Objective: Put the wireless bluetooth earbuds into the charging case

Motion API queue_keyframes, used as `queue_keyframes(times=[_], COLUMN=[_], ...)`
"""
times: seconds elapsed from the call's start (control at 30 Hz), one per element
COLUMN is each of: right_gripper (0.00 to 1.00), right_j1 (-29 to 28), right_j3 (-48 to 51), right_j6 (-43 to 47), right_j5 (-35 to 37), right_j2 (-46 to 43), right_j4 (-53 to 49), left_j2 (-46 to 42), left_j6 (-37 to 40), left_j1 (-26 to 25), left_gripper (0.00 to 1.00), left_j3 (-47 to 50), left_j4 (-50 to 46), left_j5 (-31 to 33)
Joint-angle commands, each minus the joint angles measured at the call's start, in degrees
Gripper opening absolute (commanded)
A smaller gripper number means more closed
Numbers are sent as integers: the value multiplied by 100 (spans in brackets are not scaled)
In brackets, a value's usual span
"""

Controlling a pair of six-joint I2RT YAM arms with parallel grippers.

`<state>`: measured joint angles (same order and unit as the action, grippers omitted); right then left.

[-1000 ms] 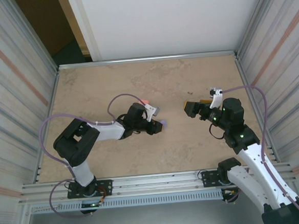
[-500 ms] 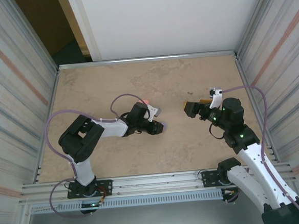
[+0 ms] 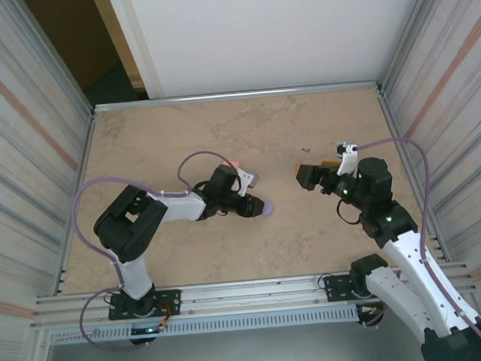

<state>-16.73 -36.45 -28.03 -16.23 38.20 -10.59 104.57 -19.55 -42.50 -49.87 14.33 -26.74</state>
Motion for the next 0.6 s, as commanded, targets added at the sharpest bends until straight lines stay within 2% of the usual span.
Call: queue_keyframes(times=[0.0,0.57], right_gripper=[99,99], right_j1=[48,47], right_j3=[-82,-81], right_j6=[47,-98], right_j5=[103,151], right_j2=[-61,-59], right_j4=[-66,-154], left_j2=[-286,-1357], left_j6=[4,126], left_j1=[-56,-72], left_gripper=[41,50], left_j3=[46,236], left_j4=[-14,-275], left_j5=[29,133])
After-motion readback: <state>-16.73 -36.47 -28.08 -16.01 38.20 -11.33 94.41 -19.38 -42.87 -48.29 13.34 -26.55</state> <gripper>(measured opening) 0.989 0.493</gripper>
